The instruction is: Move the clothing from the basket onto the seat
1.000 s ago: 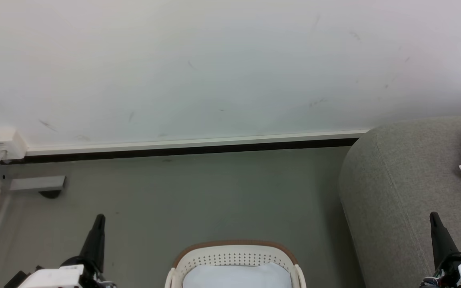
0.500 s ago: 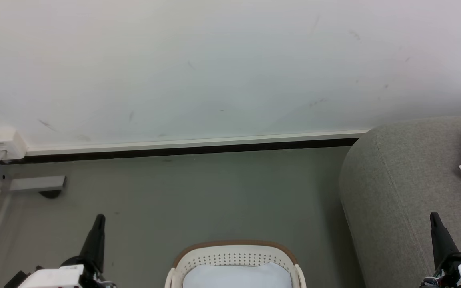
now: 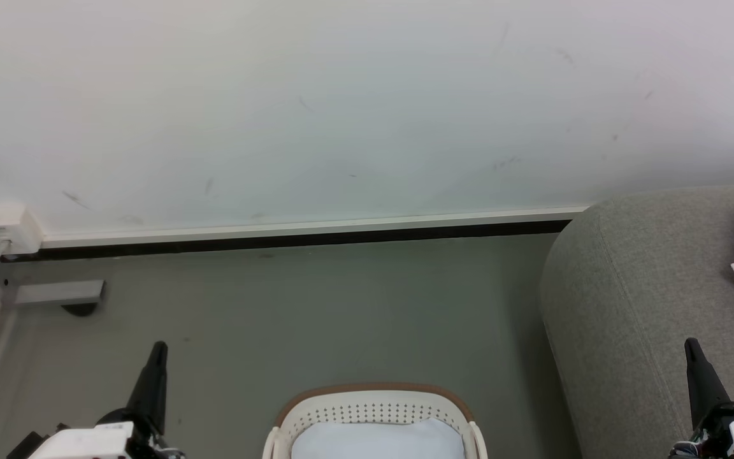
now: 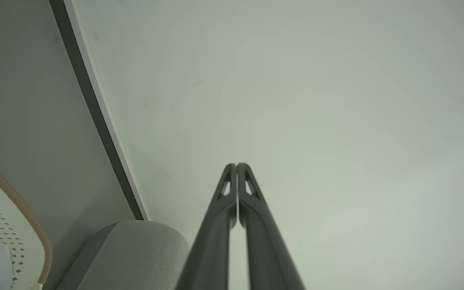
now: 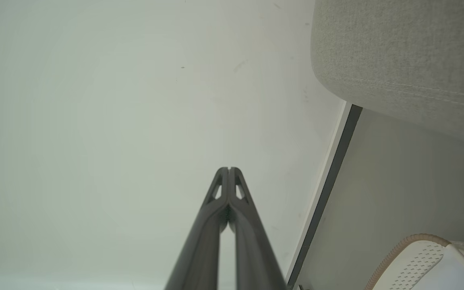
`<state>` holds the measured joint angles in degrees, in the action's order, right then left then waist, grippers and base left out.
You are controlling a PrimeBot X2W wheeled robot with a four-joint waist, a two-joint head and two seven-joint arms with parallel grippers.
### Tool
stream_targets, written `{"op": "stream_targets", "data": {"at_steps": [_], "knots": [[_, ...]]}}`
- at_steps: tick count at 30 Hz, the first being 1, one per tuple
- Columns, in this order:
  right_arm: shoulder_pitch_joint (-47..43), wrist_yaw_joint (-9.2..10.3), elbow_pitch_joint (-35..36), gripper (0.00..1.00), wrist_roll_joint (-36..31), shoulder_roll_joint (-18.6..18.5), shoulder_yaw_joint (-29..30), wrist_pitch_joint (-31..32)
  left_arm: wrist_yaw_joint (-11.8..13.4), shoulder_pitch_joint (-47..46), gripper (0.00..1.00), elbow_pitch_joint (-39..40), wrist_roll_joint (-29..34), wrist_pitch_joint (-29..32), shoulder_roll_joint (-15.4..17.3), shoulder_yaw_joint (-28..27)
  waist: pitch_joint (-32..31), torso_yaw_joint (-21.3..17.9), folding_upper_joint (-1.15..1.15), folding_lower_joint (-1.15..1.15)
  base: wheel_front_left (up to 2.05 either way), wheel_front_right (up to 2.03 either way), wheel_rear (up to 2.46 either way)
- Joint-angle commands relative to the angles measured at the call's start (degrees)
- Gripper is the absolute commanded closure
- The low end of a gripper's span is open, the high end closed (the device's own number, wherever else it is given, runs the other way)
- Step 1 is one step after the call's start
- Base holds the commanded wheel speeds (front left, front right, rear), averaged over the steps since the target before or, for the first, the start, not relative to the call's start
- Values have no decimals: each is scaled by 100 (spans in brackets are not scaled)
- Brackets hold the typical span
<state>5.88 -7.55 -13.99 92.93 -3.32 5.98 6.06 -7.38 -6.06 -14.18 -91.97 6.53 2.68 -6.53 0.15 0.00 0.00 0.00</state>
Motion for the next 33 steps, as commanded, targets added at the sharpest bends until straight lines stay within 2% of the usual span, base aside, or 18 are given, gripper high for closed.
{"op": "stream_targets", "data": {"at_steps": [1, 33], "knots": [[66, 12, 0, 100, -19, 5, 19, 27, -26, -52, 100, 16, -80, 23, 39, -1, 0, 0, 0, 0, 0, 0, 0], [68, 12, -1, 100, -42, 19, 41, 39, -26, -52, 100, 15, -80, 23, 39, -3, 0, 0, 0, 0, 0, 0, 0]]}}
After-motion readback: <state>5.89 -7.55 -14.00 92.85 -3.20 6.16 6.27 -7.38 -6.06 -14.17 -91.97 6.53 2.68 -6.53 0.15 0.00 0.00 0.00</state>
